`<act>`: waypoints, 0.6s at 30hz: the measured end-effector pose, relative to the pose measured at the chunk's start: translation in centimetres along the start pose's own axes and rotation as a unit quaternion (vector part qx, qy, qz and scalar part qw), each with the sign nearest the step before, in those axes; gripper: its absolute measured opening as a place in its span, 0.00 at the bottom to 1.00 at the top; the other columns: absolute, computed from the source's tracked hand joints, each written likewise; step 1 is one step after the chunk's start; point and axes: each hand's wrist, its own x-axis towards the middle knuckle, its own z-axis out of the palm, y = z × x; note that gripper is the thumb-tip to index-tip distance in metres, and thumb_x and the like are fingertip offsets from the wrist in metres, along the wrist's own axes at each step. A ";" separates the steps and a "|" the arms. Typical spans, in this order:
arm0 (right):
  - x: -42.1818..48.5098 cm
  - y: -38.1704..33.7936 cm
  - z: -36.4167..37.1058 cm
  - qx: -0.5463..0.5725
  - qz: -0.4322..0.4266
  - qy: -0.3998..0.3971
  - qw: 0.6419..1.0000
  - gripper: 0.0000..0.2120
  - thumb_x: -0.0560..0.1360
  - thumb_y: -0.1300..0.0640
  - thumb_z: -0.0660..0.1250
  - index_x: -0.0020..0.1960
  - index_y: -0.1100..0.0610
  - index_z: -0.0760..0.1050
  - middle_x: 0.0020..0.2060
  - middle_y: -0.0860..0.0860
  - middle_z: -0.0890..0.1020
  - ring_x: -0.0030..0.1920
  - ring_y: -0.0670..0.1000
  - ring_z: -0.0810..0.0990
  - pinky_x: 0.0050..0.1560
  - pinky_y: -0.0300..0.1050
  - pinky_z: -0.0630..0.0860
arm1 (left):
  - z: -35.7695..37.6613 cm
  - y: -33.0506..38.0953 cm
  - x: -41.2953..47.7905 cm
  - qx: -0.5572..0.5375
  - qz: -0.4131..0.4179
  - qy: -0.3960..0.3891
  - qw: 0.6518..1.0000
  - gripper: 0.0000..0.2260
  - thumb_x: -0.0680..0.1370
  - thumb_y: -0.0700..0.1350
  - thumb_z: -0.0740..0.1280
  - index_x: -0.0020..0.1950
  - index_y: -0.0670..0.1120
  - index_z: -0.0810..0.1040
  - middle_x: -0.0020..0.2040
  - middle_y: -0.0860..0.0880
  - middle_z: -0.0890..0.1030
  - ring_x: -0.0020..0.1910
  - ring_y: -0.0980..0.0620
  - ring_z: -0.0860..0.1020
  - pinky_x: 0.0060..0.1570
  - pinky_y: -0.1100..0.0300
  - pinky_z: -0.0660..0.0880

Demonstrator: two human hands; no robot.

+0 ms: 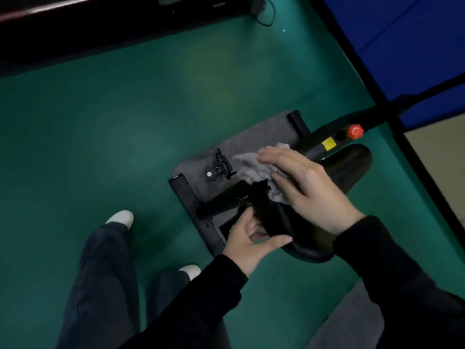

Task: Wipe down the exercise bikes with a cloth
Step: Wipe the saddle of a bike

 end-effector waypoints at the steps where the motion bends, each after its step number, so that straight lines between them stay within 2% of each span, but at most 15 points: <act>1: 0.2 -0.2 -0.2 -0.012 -0.040 -0.044 0.998 0.13 0.78 0.65 0.62 0.62 0.59 0.76 0.62 0.51 0.77 0.68 0.49 0.70 0.72 0.48 0.63 | 0.3 -0.5 -0.1 -0.021 0.003 0.014 1.000 0.23 0.63 0.38 0.74 0.56 0.48 0.75 0.51 0.50 0.82 0.51 0.54 0.78 0.54 0.61 0.73; 4: 1.2 -0.7 -0.7 -0.100 -0.147 -0.167 0.970 0.11 0.76 0.64 0.66 0.57 0.57 0.79 0.57 0.50 0.80 0.65 0.50 0.72 0.73 0.51 0.59 | 0.7 -1.6 0.0 -0.060 0.005 0.046 0.997 0.18 0.65 0.33 0.76 0.49 0.47 0.77 0.47 0.52 0.83 0.48 0.55 0.80 0.52 0.62 0.74; 7: 3.1 -0.8 -1.0 -0.159 -0.186 -0.244 0.938 0.11 0.75 0.64 0.66 0.56 0.57 0.80 0.53 0.50 0.81 0.58 0.52 0.76 0.66 0.50 0.66 | 1.0 -2.0 0.0 -0.083 0.013 0.052 0.995 0.17 0.67 0.32 0.74 0.51 0.48 0.78 0.48 0.53 0.83 0.49 0.57 0.80 0.49 0.67 0.74; 10: 5.6 -0.4 -1.3 -0.158 -0.119 -0.221 0.955 0.08 0.78 0.59 0.62 0.56 0.58 0.77 0.49 0.50 0.79 0.52 0.54 0.77 0.55 0.48 0.72 | 1.4 -1.9 0.1 -0.076 0.039 0.062 0.994 0.20 0.64 0.37 0.76 0.53 0.50 0.77 0.48 0.53 0.83 0.47 0.56 0.79 0.50 0.66 0.74; 12: 6.0 0.0 -1.3 -0.135 -0.080 -0.196 0.968 0.04 0.79 0.59 0.62 0.49 0.54 0.75 0.43 0.47 0.76 0.47 0.54 0.76 0.50 0.48 0.72 | 1.6 -1.9 0.2 -0.080 0.049 0.059 0.994 0.20 0.64 0.40 0.75 0.53 0.51 0.77 0.48 0.52 0.82 0.48 0.54 0.79 0.51 0.64 0.74; 13: 5.6 -0.1 -1.2 -0.127 -0.086 -0.186 0.970 0.05 0.78 0.60 0.62 0.46 0.52 0.73 0.42 0.46 0.75 0.46 0.53 0.76 0.49 0.47 0.71 | 1.7 -2.0 0.2 -0.081 0.052 0.056 0.994 0.20 0.64 0.39 0.75 0.53 0.51 0.77 0.48 0.51 0.82 0.48 0.54 0.79 0.50 0.64 0.74; 14: 4.8 -0.3 -1.1 -0.130 -0.109 -0.185 0.968 0.05 0.77 0.61 0.63 0.45 0.52 0.74 0.43 0.46 0.76 0.47 0.53 0.76 0.51 0.47 0.71 | 1.7 -2.1 0.2 -0.080 0.052 0.055 0.994 0.20 0.64 0.38 0.76 0.53 0.50 0.77 0.48 0.52 0.82 0.48 0.53 0.78 0.50 0.64 0.74; 16: 3.1 -0.7 -0.7 -0.173 -0.174 -0.202 0.948 0.08 0.74 0.63 0.65 0.51 0.56 0.79 0.49 0.49 0.81 0.53 0.54 0.77 0.58 0.50 0.70 | 1.7 -2.3 0.1 -0.087 0.050 0.055 0.993 0.19 0.66 0.36 0.76 0.52 0.49 0.77 0.49 0.51 0.82 0.48 0.53 0.78 0.49 0.65 0.74; 18: 2.7 -0.8 -0.7 -0.213 -0.220 -0.220 0.926 0.11 0.74 0.63 0.66 0.55 0.56 0.80 0.51 0.49 0.81 0.55 0.53 0.77 0.62 0.51 0.69 | 1.6 -2.3 0.1 -0.087 0.052 0.057 0.993 0.17 0.66 0.37 0.77 0.51 0.48 0.77 0.49 0.51 0.83 0.48 0.53 0.78 0.49 0.65 0.75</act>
